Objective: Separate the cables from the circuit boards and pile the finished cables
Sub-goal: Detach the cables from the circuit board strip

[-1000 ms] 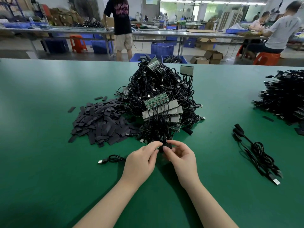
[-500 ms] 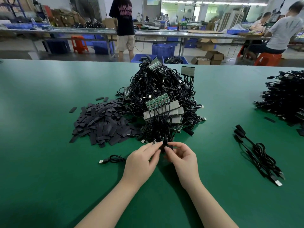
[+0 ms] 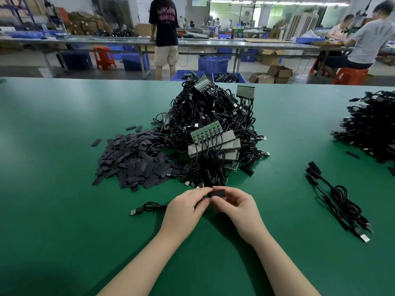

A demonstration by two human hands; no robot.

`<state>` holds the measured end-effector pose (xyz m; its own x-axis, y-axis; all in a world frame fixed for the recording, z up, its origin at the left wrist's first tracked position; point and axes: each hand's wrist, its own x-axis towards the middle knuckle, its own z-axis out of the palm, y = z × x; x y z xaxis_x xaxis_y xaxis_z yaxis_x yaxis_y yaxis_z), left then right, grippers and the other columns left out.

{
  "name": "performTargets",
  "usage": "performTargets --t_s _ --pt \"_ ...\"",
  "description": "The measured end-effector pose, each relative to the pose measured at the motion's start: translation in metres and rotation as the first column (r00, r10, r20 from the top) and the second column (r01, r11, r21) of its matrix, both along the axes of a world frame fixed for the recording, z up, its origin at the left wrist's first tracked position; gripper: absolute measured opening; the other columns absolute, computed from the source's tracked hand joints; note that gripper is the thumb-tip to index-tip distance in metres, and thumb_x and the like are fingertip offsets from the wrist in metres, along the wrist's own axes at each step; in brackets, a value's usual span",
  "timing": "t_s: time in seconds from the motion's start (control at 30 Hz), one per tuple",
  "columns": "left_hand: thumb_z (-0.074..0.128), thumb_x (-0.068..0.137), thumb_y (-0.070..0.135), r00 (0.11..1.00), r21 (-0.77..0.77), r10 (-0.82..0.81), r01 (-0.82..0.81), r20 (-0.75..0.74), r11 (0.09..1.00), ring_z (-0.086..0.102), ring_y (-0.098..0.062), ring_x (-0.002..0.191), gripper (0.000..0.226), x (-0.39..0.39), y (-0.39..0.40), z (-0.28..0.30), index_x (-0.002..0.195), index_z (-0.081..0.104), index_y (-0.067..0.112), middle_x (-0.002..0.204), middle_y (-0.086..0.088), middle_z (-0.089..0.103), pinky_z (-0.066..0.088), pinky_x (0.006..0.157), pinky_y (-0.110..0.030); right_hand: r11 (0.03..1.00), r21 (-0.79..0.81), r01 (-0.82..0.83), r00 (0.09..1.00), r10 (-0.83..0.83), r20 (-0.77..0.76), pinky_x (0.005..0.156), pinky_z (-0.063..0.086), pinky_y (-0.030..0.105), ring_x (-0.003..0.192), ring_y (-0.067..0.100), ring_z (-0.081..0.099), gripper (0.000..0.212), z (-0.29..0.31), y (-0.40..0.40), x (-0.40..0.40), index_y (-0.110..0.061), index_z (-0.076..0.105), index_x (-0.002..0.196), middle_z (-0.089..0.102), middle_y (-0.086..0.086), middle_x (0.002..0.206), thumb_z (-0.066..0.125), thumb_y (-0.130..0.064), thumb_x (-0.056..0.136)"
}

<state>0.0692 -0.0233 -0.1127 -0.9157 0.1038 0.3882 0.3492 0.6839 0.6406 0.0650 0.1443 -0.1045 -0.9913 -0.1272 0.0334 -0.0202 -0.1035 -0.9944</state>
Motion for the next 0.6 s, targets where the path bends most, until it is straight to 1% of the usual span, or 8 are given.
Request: performTargets --t_s 0.1,0.17,0.23,0.3,0.4,0.47,0.53,0.6 --pt "0.064 0.092 0.022 1.0 0.045 -0.014 0.014 0.01 0.999 0.058 0.0 0.106 0.028 -0.0017 -0.0015 -0.0008 0.12 0.069 0.028 0.115 0.011 0.069 0.039 0.09 -0.006 1.0 0.021 -0.003 1.0 0.003 -0.009 0.083 0.059 0.031 0.086 0.021 0.072 0.021 0.0022 0.0011 -0.0017 -0.021 0.079 0.1 0.077 0.01 0.091 0.077 -0.006 0.084" --pt "0.064 0.092 0.02 1.0 0.061 -0.02 0.02 0.011 0.998 0.058 0.002 0.104 0.026 -0.0021 -0.002 -0.0007 0.116 0.071 0.027 0.111 0.012 0.07 0.038 0.088 -0.003 0.998 0.045 0.035 0.999 -0.034 -0.026 0.076 0.056 0.026 0.079 0.014 0.071 0.018 0.002 -0.0008 -0.0018 -0.019 0.079 0.094 0.078 0.005 0.086 0.079 -0.006 0.082" --pt "0.063 0.092 0.021 1.0 0.067 -0.029 0.029 0.004 0.997 0.06 0.001 0.101 0.023 -0.0023 -0.002 -0.001 0.113 0.072 0.027 0.108 0.013 0.07 0.041 0.087 -0.007 0.993 0.088 0.083 0.996 -0.078 -0.053 0.069 0.051 0.019 0.069 0.006 0.067 0.013 0.0012 -0.0037 -0.0018 -0.018 0.08 0.088 0.075 -0.002 0.076 0.08 -0.007 0.081" --pt "0.061 0.093 0.023 0.999 0.079 -0.032 0.032 0.002 0.996 0.06 0.001 0.1 0.022 -0.0022 -0.0013 -0.0007 0.112 0.071 0.029 0.107 0.014 0.07 0.045 0.087 -0.013 0.983 0.139 0.124 0.99 -0.112 -0.086 0.064 0.048 0.015 0.063 0.002 0.063 0.01 0.001 -0.0058 -0.0026 -0.02 0.079 0.084 0.073 -0.007 0.07 0.081 -0.01 0.081" --pt "0.059 0.095 0.026 0.999 0.079 -0.033 0.031 0.03 0.996 0.061 0.002 0.099 0.025 -0.0014 0.0 -0.0003 0.117 0.065 0.037 0.108 0.018 0.069 0.047 0.085 -0.017 0.968 0.176 0.179 0.979 -0.157 -0.131 0.064 0.05 0.015 0.064 0.003 0.065 0.013 0.0025 -0.0058 -0.0046 -0.025 0.078 0.079 0.074 -0.007 0.07 0.081 -0.012 0.082" --pt "0.058 0.096 0.03 0.998 0.073 -0.024 0.02 0.054 0.997 0.063 0.0 0.093 0.026 -0.0003 0.0014 0.0001 0.118 0.053 0.041 0.101 0.02 0.069 0.049 0.078 -0.021 0.964 0.162 0.21 0.974 -0.192 -0.12 0.065 0.051 0.017 0.065 0.004 0.065 0.013 0.0027 -0.0042 -0.0067 -0.024 0.078 0.078 0.074 -0.005 0.07 0.08 -0.013 0.083" --pt "0.059 0.095 0.032 0.998 0.088 -0.008 0.003 0.055 0.996 0.063 -0.004 0.09 0.028 0.0002 0.0021 -0.0009 0.119 0.045 0.035 0.099 0.019 0.07 0.048 0.073 -0.025 0.964 0.15 0.22 0.974 -0.208 -0.094 0.064 0.051 0.017 0.064 0.004 0.065 0.012 0.0007 -0.0031 -0.0079 -0.022 0.077 0.077 0.074 -0.004 0.069 0.078 -0.013 0.085" --pt "0.06 0.094 0.034 0.999 0.083 0.002 -0.006 0.055 0.997 0.061 -0.001 0.099 0.027 -0.0008 0.0021 -0.0021 0.118 0.048 0.031 0.106 0.019 0.07 0.047 0.076 -0.023 0.964 0.148 0.222 0.974 -0.212 -0.082 0.063 0.049 0.015 0.062 0.003 0.063 0.012 -0.0014 -0.0024 -0.0079 -0.02 0.076 0.077 0.072 -0.005 0.066 0.076 -0.013 0.086"
